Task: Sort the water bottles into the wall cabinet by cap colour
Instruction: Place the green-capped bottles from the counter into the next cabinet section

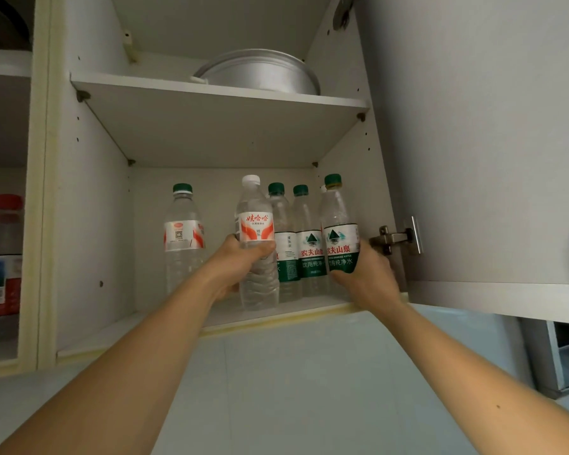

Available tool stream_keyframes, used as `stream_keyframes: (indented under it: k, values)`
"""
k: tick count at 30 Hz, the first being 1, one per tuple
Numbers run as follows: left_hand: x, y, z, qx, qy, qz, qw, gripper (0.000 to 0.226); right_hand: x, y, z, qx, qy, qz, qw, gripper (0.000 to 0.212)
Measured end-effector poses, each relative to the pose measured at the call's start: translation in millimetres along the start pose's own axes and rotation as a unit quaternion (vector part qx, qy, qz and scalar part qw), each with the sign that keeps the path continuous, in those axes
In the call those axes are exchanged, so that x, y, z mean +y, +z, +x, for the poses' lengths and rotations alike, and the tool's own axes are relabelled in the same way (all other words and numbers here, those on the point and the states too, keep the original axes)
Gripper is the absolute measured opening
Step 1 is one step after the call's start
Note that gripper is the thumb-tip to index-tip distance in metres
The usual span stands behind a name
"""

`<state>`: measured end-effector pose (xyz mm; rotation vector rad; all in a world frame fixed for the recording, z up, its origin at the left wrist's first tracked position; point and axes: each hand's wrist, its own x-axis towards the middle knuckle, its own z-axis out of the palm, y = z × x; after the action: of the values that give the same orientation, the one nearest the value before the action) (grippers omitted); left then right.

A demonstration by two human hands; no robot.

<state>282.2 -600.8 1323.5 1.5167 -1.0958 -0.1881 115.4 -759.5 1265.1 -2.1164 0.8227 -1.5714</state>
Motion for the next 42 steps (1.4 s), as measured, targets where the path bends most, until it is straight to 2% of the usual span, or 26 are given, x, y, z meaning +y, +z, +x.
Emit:
stream_keyframes:
  k: [10, 15, 19, 22, 25, 27, 30, 32, 34, 37, 40, 42]
  values:
    - [-10.4, 10.1, 22.9, -0.005, 0.007, -0.017, 1.000, 0.050, 2.4, 10.2, 2.2, 0.036, 0.015, -0.037, 0.999, 0.057]
    - [-12.6, 13.7, 20.0, 0.006, 0.011, -0.007, 1.000, 0.064, 4.7, 11.0, -0.6, 0.046, 0.016, -0.046, 0.998, 0.066]
    - [-14.0, 16.2, 8.2, 0.019, 0.035, 0.067, 0.997, 0.074, 5.2, 8.4, -6.9, 0.061, 0.009, -0.038, 0.997, 0.077]
    - [-13.4, 12.6, -3.2, 0.034, 0.070, 0.145, 0.986, 0.069, 4.3, 5.5, -10.6, 0.075, -0.011, -0.017, 0.997, 0.078]
    - [-2.3, 0.1, -22.5, 0.118, 0.124, 0.211, 0.962, 0.068, 2.6, 1.0, -13.3, 0.085, -0.022, 0.002, 0.996, 0.074]
    - [5.5, -15.0, -36.5, 0.188, 0.183, 0.250, 0.932, 0.066, -1.2, -0.4, -19.6, 0.093, -0.032, 0.009, 0.995, 0.071]
    - [10.2, -43.8, -50.0, 0.283, 0.279, 0.287, 0.871, 0.050, -16.6, 5.3, -34.7, 0.134, -0.106, 0.017, 0.985, 0.063]
    - [6.5, -60.1, -50.5, 0.321, 0.285, 0.320, 0.845, 0.052, -36.4, 15.5, -41.3, 0.114, -0.165, 0.040, 0.979, 0.059]
    - [-2.6, -68.7, -46.5, 0.331, 0.233, 0.319, 0.857, 0.069, -59.4, 29.2, -41.9, 0.064, -0.187, 0.064, 0.978, 0.059]
    - [-21.4, -70.2, -39.9, 0.301, 0.116, 0.266, 0.909, 0.097, -85.3, 49.2, -35.7, 0.003, -0.155, 0.077, 0.985, 0.069]
    - [-36.5, -68.2, -35.2, 0.237, 0.085, 0.189, 0.949, 0.096, -97.7, 62.4, -31.1, -0.048, -0.094, 0.077, 0.991, 0.077]
    - [-39.0, -69.5, -35.2, 0.231, 0.086, 0.180, 0.952, 0.088, -101.2, 68.3, -28.9, -0.055, -0.077, 0.040, 0.995, 0.080]
